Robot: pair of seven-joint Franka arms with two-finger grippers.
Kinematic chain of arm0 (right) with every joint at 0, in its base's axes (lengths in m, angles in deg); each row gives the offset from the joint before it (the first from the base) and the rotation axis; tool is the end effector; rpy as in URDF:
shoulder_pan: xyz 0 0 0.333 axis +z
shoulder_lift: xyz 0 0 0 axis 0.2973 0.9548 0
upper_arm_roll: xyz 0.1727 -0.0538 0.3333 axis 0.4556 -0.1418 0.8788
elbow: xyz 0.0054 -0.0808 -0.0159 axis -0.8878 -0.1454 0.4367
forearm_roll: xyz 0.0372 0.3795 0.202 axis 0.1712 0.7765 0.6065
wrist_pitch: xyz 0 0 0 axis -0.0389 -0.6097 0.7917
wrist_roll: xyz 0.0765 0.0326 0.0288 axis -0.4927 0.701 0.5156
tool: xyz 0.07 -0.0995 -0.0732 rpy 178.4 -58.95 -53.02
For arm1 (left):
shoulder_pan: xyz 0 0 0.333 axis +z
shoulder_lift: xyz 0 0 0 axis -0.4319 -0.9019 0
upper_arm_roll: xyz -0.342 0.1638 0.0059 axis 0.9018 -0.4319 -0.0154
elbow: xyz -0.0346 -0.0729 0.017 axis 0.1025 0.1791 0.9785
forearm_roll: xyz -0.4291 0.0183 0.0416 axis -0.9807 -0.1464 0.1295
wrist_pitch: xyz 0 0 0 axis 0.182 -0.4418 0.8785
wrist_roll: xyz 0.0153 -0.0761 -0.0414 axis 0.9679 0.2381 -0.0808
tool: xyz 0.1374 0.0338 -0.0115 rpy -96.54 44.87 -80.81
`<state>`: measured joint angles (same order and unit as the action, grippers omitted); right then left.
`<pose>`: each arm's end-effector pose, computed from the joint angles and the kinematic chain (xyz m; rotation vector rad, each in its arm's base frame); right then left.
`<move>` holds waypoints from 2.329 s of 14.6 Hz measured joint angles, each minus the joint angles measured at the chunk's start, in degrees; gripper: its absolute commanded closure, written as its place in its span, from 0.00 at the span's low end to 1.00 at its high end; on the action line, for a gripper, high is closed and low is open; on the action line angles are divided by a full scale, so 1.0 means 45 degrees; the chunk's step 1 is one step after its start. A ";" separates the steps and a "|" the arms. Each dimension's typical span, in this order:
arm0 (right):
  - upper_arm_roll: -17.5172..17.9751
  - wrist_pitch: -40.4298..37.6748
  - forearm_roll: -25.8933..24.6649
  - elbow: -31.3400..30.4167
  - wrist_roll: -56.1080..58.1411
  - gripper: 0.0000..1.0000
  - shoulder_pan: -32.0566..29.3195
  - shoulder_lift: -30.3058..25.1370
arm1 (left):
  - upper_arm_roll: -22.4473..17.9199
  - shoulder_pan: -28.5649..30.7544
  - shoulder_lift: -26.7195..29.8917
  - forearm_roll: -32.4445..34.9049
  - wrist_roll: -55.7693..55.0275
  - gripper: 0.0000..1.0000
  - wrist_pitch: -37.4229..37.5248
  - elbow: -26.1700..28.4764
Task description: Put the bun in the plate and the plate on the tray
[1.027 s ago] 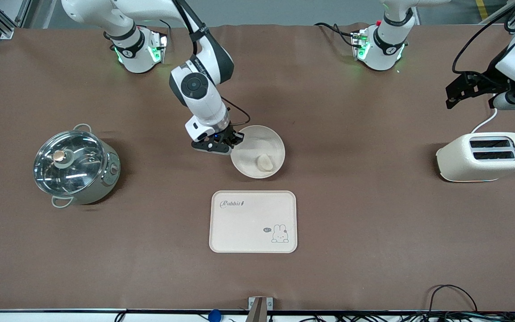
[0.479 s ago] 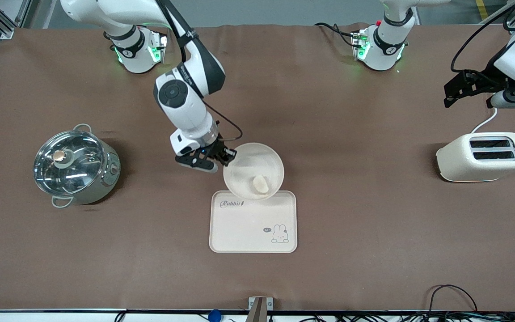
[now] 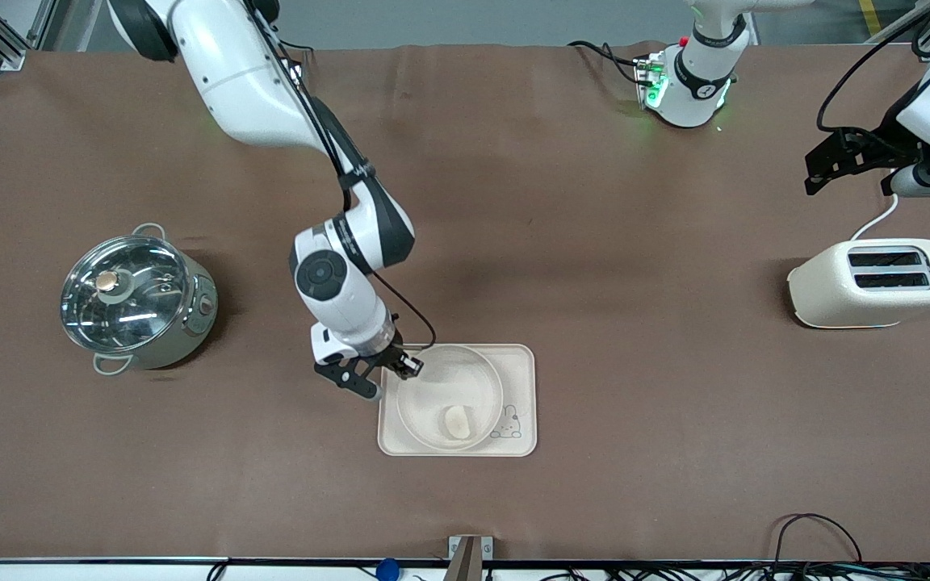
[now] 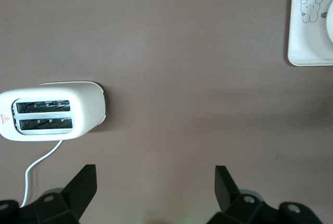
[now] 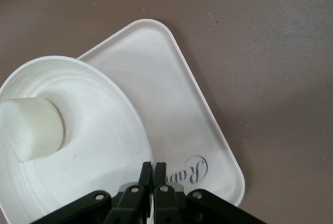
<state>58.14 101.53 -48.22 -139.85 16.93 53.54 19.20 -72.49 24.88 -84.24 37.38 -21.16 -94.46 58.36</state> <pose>0.7262 0.4246 0.2211 -2.8375 0.7024 -0.2084 0.5560 -0.0633 0.6729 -3.1259 0.0549 -0.0121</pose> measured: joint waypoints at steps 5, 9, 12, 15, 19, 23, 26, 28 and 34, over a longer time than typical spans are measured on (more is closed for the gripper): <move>0.0118 -0.0008 0.0003 0.0461 -0.0159 0.99 0.0077 0.0479 | -0.0016 0.0184 0.0000 0.0000 0.0000 0.00 0.0000 0.0006; 0.0131 0.0098 0.0002 0.0430 -0.0152 0.99 0.0138 0.0506 | -0.0019 0.0229 -0.0005 0.0000 0.0000 0.00 0.0000 0.0032; 0.0134 0.0646 -0.0004 0.0101 -0.0108 0.96 0.0190 0.0573 | -0.0019 0.0229 -0.0012 0.0092 0.0000 0.00 0.0000 0.0033; 0.0115 0.0736 -0.0004 -0.0139 -0.0005 0.63 0.0171 0.0581 | -0.0019 0.0229 -0.0031 0.0119 0.0002 0.00 0.0000 0.0035; 0.0104 0.0721 -0.0002 -0.0186 0.0069 0.41 0.0169 0.0478 | -0.0018 0.0227 -0.0070 0.0120 0.0004 0.00 -0.0001 0.0037; 0.0100 -0.0012 0.0000 -0.0161 0.0079 0.35 0.0183 -0.0121 | -0.0018 0.0227 -0.0086 0.0120 0.0004 0.00 -0.0015 0.0035; -0.0100 -0.1533 -0.0005 -0.0122 0.0130 0.17 0.0013 -0.1171 | -0.0018 0.0227 -0.0086 0.0120 0.0005 0.00 -0.0027 0.0017; -0.0245 -0.2495 -0.0006 -0.0102 0.0324 0.10 -0.0404 -0.2110 | -0.0018 0.0227 -0.0088 0.0120 0.0005 0.00 -0.0028 0.0010; -0.0380 -0.5750 -0.0017 -0.0105 0.2493 0.00 -0.2574 -0.4722 | -0.0017 0.0226 -0.0134 0.0120 0.0006 0.00 -0.0029 0.0014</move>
<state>56.43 75.66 -48.30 -140.32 28.15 41.95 -2.05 -72.56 25.90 -84.85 37.92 -21.13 -94.59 58.42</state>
